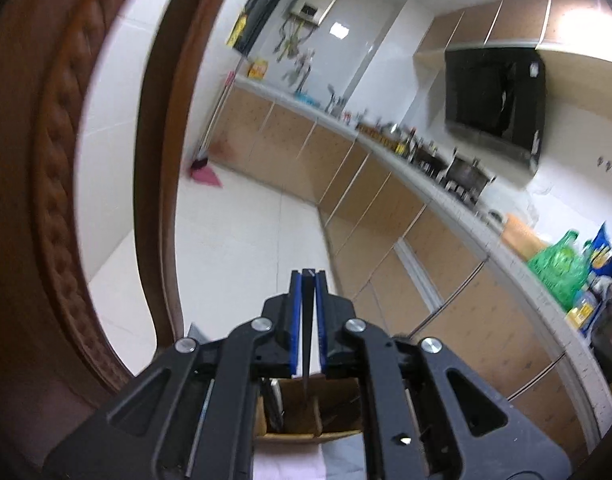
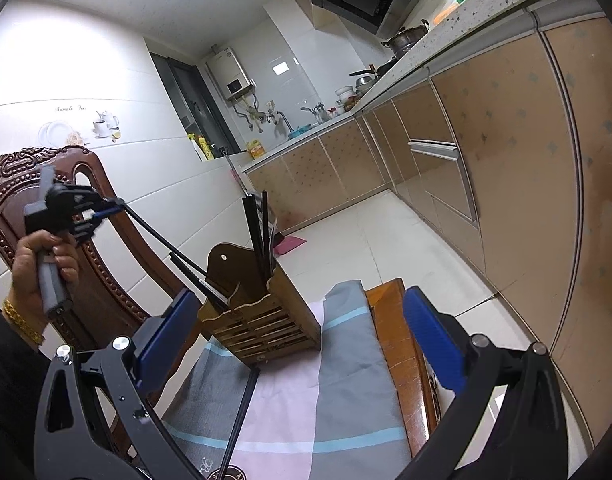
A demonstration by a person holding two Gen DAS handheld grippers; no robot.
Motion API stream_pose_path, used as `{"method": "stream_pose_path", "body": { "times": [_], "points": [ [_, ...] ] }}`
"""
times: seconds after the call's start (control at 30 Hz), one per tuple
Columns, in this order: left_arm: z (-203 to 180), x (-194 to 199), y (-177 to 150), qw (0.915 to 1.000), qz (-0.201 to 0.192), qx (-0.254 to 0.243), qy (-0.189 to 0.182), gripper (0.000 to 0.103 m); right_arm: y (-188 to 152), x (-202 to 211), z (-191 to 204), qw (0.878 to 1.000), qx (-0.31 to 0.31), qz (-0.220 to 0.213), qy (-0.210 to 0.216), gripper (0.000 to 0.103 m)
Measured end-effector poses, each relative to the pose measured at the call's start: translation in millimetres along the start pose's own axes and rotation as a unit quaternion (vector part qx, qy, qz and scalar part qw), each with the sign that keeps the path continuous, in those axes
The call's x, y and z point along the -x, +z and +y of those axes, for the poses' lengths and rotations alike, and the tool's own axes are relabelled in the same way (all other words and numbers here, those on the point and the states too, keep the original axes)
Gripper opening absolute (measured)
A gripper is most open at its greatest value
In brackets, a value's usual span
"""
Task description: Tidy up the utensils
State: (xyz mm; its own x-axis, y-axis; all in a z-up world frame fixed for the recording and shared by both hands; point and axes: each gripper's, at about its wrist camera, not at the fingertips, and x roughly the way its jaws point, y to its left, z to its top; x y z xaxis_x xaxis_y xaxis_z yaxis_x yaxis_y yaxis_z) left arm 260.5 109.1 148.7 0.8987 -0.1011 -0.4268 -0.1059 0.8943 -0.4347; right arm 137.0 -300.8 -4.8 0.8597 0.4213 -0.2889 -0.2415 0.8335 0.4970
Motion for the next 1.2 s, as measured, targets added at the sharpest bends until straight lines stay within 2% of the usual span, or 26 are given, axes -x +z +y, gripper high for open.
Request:
{"method": "stream_pose_path", "body": {
  "times": [0.1, 0.13, 0.2, 0.23, 0.27, 0.37, 0.47, 0.5, 0.57, 0.63, 0.7, 1.03, 1.2],
  "points": [
    [3, -31, -23, 0.9983, 0.05, -0.018, 0.021, 0.007, -1, -1, 1, 1.0, 0.0, 0.004, 0.001, 0.1],
    [3, -42, -33, 0.9964, 0.073, -0.03, 0.032, 0.011, -1, -2, 1, 1.0, 0.0, 0.005, 0.002, 0.1],
    [1, -52, -52, 0.9926, 0.098, -0.058, 0.043, 0.039, -1, -3, 1, 1.0, 0.0, 0.009, 0.002, 0.1],
    [1, -50, -58, 0.9919, 0.094, -0.07, 0.048, 0.061, -1, -3, 1, 1.0, 0.0, 0.009, 0.003, 0.1],
    [-2, -42, -71, 0.9907, 0.082, -0.092, 0.059, 0.071, -1, -3, 1, 1.0, -0.001, 0.009, 0.003, 0.1],
    [0, -24, -113, 0.9842, 0.079, -0.133, 0.087, 0.073, 0, -2, -1, 1.0, -0.007, 0.01, 0.008, 0.1],
    [10, -27, -166, 0.9725, 0.126, -0.158, 0.116, 0.071, -2, -3, -1, 1.0, -0.008, 0.011, 0.009, 0.1],
    [15, -34, -185, 0.9662, 0.146, -0.168, 0.13, 0.067, -2, -5, -1, 1.0, -0.01, 0.016, 0.01, 0.1],
    [29, -53, -215, 0.9554, 0.193, -0.173, 0.142, 0.049, -3, -8, -2, 0.999, -0.015, 0.026, 0.013, 0.1],
    [39, -73, -241, 0.9468, 0.226, -0.171, 0.152, 0.045, -5, -10, 0, 0.999, -0.019, 0.034, 0.016, 0.1],
    [46, -83, -257, 0.9417, 0.237, -0.172, 0.166, 0.043, -5, -11, 1, 0.999, -0.019, 0.037, 0.02, 0.1],
    [67, -97, -266, 0.9401, 0.247, -0.155, 0.176, 0.043, -6, -11, -2, 0.999, -0.022, 0.043, 0.023, 0.1],
    [55, -100, -260, 0.9453, 0.238, -0.154, 0.162, 0.042, -8, -13, 1, 0.998, -0.02, 0.046, 0.027, 0.1]
  ]
}}
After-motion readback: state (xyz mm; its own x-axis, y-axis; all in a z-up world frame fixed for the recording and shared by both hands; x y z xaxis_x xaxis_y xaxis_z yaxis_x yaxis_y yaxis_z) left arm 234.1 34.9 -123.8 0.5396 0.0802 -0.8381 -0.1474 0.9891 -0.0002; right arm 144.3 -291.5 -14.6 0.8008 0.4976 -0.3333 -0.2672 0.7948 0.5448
